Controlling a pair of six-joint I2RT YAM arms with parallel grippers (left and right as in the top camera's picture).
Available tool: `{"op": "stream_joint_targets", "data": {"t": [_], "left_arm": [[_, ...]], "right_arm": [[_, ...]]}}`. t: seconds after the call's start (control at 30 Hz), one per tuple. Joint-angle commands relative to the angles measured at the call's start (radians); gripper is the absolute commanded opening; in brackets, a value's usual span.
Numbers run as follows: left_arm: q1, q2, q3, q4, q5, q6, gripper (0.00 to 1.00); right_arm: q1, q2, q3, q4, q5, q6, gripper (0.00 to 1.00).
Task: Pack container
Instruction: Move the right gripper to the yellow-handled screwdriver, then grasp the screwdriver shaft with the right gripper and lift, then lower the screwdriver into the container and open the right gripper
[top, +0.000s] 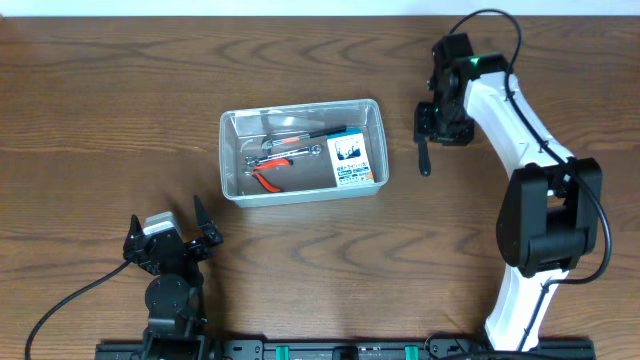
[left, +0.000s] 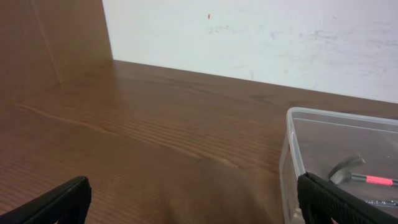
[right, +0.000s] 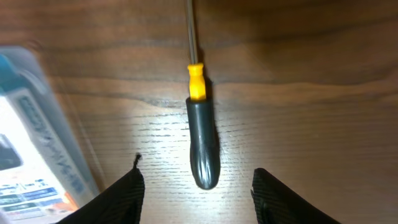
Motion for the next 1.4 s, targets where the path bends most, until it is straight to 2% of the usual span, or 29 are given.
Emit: {"op": "stream_joint_targets", "data": {"t": [0.0,0.23,0.33,0.5,0.63,0.8,0.97,1.1,1.13,1.27,1.37], "left_arm": [[-0.003,-0.004,-0.020,-0.033,-0.020,0.002,0.98],[-0.003,-0.004,-0.020,-0.033,-0.019,0.002,0.98],[-0.003,-0.004,-0.020,-0.033,-0.019,0.002,0.98],[-0.003,-0.004,-0.020,-0.033,-0.019,0.002,0.98],[-0.003,-0.004,-0.020,-0.033,-0.019,0.002,0.98],[-0.003,-0.004,-0.020,-0.033,-0.019,0.002,0.98],[-0.003,-0.004,-0.020,-0.033,-0.019,0.002,0.98],[-0.003,-0.004,-0.020,-0.033,-0.020,0.002,0.98],[-0.003,-0.004,-0.020,-0.033,-0.020,0.002,0.98],[-0.003,-0.004,-0.020,-0.033,-0.019,0.002,0.98],[-0.003,-0.004,-0.020,-0.033,-0.020,0.002,0.98]], "right_arm": [[0.004,0.007,-0.071,0.035,-0.010,0.010,0.52],[0.004,0.007,-0.189,0.129,-0.006,0.010,0.51],[0.004,0.007,-0.218,0.158,-0.006,0.010,0.45],[0.006,0.007,-0.229,0.167,-0.006,0.010,0.25],[0.008,0.007,-0.229,0.176,-0.006,0.010,0.02],[0.002,-0.003,-0.162,0.137,-0.007,-0.011,0.01],[0.014,-0.062,0.068,0.006,-0.031,-0.045,0.01],[0.094,-0.101,0.270,-0.046,-0.101,-0.170,0.01],[0.156,-0.109,0.325,-0.050,-0.108,-0.246,0.01],[0.317,-0.109,0.351,-0.029,-0.108,-0.455,0.01],[0.436,-0.090,0.331,-0.003,-0.108,-0.667,0.01]]}}
